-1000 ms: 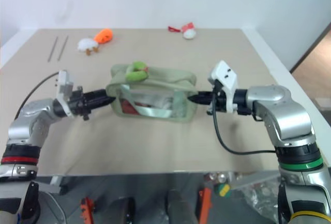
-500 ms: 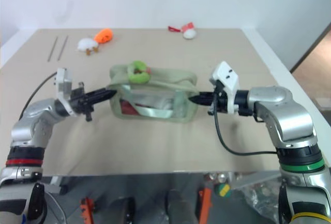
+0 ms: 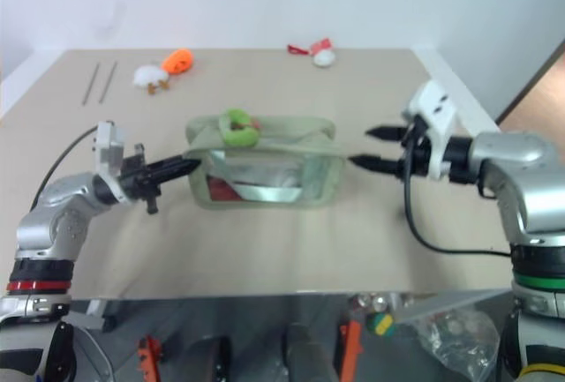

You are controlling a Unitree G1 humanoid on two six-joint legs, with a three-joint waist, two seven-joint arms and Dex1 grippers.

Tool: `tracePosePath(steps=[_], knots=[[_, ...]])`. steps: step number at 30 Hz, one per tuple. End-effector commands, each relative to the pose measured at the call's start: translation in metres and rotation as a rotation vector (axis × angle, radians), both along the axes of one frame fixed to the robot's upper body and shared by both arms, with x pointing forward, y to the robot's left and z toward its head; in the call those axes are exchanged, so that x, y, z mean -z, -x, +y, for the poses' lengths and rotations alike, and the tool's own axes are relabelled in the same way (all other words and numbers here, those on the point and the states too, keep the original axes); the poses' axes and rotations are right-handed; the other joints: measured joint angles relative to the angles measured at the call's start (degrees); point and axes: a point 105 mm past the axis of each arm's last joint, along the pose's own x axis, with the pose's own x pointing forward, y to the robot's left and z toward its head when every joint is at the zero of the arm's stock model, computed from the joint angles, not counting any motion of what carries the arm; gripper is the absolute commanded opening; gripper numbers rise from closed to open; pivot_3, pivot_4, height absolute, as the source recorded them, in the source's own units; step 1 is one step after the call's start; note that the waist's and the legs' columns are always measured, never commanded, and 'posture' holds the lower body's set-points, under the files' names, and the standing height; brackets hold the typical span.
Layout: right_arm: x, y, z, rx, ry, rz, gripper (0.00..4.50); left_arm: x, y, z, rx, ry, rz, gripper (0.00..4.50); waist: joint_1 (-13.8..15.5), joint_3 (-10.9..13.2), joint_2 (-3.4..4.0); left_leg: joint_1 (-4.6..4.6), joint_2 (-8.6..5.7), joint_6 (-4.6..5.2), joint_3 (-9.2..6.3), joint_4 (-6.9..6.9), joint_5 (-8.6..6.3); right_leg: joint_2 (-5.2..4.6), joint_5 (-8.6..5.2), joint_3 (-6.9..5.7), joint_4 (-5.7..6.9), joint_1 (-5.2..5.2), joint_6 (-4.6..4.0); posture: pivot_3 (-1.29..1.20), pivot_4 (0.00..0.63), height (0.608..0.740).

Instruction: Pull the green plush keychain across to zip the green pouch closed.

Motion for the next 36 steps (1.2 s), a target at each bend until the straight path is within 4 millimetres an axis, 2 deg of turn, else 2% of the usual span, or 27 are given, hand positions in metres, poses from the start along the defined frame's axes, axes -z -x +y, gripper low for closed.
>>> tracePosePath(steps=[1,5,8,15,31,36], knots=[[-0.022,0.015,0.042,-0.136,0.028,-0.124,3.31,-0.012,0.004,-0.005,0.025,0.006,-0.06,0.0,-0.01,0.0,-0.01,0.01,0.01,0.0,-0.02,0.0,0.0,0.02,0.01,-0.02,0.01,0.0,-0.01,0.0,0.15,0.74],[-0.008,0.028,0.089,-0.282,0.101,-0.144,3.31,-0.01,0.003,-0.011,0.041,0.007,-0.06,0.0,0.26,-0.01,-0.02,-0.08,0.0,0.0,-0.12,-0.01,0.0,-0.02,-0.05,-0.12,0.0,0.0,-0.03,0.0,0.15,0.74],[-0.004,0.036,0.107,-0.352,0.136,-0.16,3.31,-0.01,0.003,-0.013,0.045,0.005,-0.062,0.0,0.31,-0.01,-0.01,-0.12,-0.02,0.0,-0.08,0.0,0.0,-0.06,-0.06,-0.09,0.0,-0.02,0.01,0.0,0.15,0.74],[0.005,0.035,0.121,-0.384,0.244,-0.214,3.31,-0.011,0.002,-0.012,0.038,0.013,-0.062,0.0,0.49,-0.01,-0.02,-0.14,-0.05,0.0,-0.12,0.02,0.0,-0.1,-0.08,-0.16,-0.01,-0.01,0.02,0.0,0.15,0.74],[0.003,0.026,0.148,-0.428,0.239,-0.268,3.31,-0.02,-0.001,-0.013,0.049,0.046,-0.082,0.0,0.45,-0.01,-0.02,-0.14,-0.03,0.0,-0.17,0.01,0.0,-0.07,-0.07,-0.21,-0.01,-0.01,0.01,0.0,0.15,0.74],[0.016,0.019,0.145,-0.42,0.253,-0.241,1.86,-0.018,-0.002,-0.013,0.047,0.038,-0.081,0.0,0.44,-0.01,-0.02,-0.14,-0.03,0.0,-0.17,0.01,0.0,-0.07,-0.08,-0.21,-0.01,-0.01,0.0,0.0,0.15,0.74]])
